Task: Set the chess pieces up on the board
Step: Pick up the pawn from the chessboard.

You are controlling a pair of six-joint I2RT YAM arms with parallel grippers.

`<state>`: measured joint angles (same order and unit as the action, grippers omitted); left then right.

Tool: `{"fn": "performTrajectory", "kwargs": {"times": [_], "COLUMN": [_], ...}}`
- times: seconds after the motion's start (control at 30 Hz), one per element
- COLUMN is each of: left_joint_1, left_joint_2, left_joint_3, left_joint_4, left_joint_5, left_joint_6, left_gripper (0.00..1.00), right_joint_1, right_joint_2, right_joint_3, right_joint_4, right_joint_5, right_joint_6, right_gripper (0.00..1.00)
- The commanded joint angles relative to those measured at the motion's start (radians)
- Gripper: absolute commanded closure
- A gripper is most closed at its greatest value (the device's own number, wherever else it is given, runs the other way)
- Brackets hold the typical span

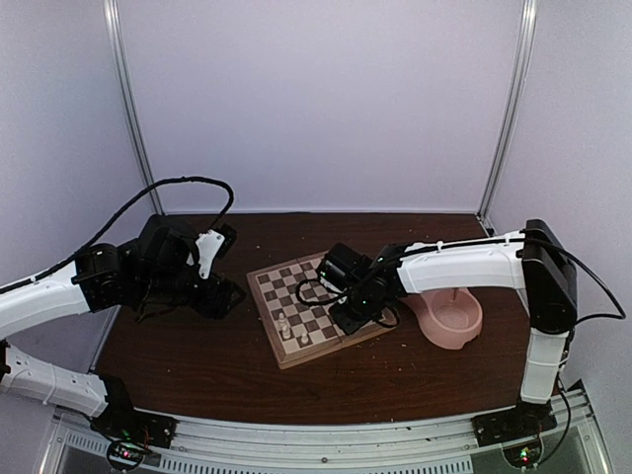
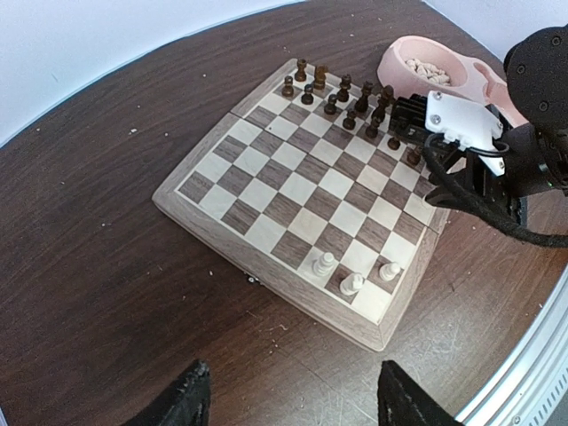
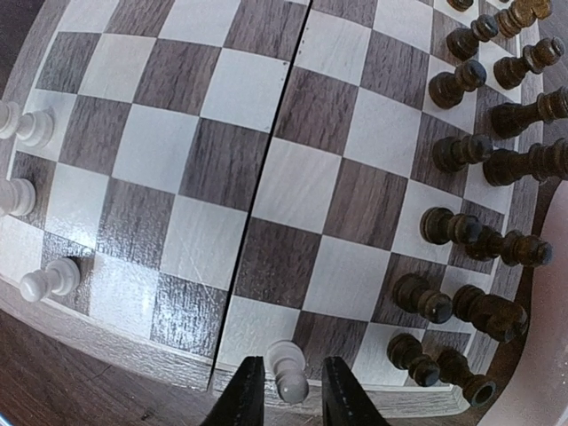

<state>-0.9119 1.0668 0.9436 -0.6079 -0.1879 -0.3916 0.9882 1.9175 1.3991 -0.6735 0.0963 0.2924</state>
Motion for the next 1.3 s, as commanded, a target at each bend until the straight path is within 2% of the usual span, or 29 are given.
{"fn": "performTrajectory", "kwargs": {"times": [0.0, 0.13, 0.5, 0.67, 0.93, 1.27], "left_joint_1": [-0.002, -0.002, -0.002, -0.002, -0.002, -0.002], "left_joint_2": [0.002, 0.002, -0.007, 0.005, 0.011, 0.007], "left_joint_3": [-0.003, -0.006, -0.009, -0.005, 0.003, 0.003], "left_joint_4": [0.006, 0.008, 0.008, 0.007, 0.006, 0.008], "left_joint_5": [-0.015, -0.016, -0.016, -0.016, -0.013, -0.021], "left_joint_6": [-0.003, -0.004, -0.005, -0.005, -0.007, -0.01], "left_gripper": [0.36, 0.36, 0.36, 0.36, 0.36, 0.36], "right_joint_1": [0.001, 0.0, -0.004, -0.005, -0.006, -0.004], "right_joint_2": [0.018, 0.018, 0.027, 0.03, 0.024, -0.005], "right_joint_3": [0.027, 0.032, 0.044, 0.044, 0.042, 0.067], "right_joint_4": [-0.012, -0.014, -0.038, -0.042, -0.043, 0.003], "right_joint_5": [0.027, 0.03, 0.045, 0.046, 0.04, -0.062], "right_joint_6": [0.005, -0.001, -0.009, -0.009, -0.013, -0.054], "right_gripper": [0.75, 0.79, 0.79, 0.76, 0.87, 0.88]}}
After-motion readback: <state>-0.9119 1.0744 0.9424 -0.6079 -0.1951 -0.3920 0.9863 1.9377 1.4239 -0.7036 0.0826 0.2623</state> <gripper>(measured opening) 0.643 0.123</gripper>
